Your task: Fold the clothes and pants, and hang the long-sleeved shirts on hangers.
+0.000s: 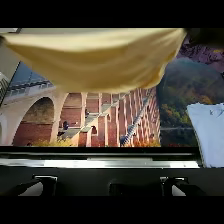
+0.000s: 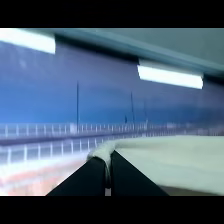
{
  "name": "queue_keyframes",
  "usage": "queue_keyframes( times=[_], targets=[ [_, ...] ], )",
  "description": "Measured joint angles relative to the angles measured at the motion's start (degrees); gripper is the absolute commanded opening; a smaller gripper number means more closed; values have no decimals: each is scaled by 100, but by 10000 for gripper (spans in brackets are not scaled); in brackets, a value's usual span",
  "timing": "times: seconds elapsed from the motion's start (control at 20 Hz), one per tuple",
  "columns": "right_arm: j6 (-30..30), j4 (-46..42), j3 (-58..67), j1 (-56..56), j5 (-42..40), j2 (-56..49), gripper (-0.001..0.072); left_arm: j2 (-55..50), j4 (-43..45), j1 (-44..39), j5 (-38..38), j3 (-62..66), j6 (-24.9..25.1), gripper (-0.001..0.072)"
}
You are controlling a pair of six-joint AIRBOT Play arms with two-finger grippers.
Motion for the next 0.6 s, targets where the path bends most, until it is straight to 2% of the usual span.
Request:
queue_keyframes(
  times=[0.15, 0.4, 0.6],
  targets=[
    [216, -450, 946, 33, 240, 529, 36, 643, 787, -26, 7, 651, -461, 18],
    [507, -1137, 1399, 48, 748, 1362, 36, 1757, 1637, -37, -205, 529, -951, 18],
    [721, -1294, 1436, 48, 1091, 1296, 36, 1805, 1847, -37, -728, 380, -1075, 18]
  ],
)
